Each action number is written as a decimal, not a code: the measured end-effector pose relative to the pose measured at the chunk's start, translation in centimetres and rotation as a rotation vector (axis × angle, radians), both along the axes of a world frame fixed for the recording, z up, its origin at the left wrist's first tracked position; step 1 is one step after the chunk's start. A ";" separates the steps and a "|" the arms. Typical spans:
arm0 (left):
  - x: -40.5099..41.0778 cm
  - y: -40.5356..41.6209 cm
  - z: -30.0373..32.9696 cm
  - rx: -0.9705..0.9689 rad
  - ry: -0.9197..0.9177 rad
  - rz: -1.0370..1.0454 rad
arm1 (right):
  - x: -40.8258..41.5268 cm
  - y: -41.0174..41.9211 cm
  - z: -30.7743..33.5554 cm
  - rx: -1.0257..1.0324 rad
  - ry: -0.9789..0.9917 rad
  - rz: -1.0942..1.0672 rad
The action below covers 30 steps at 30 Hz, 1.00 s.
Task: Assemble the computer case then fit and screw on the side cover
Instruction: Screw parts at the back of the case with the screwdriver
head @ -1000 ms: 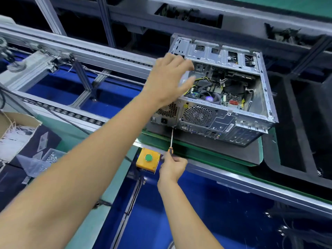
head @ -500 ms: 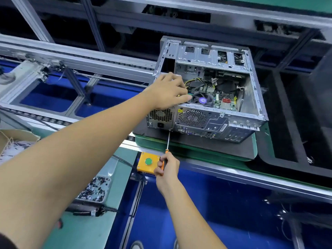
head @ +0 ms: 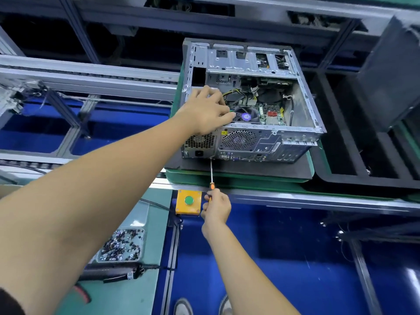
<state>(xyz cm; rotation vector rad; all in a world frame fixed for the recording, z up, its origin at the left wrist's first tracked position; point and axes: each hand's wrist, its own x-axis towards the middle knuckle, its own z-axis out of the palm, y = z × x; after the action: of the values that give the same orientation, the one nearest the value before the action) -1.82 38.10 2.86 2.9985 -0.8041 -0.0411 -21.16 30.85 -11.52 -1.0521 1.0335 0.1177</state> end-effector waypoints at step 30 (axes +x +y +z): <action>-0.3 0.2 0.3 -0.047 0.007 0.004 | 0.3 1.9 0.1 -0.288 -0.062 0.119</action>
<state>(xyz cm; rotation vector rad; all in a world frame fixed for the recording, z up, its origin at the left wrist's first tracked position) -2.12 38.29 3.17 2.9543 -0.7865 -0.0326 -20.87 32.70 -11.41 -1.3712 0.9495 0.0325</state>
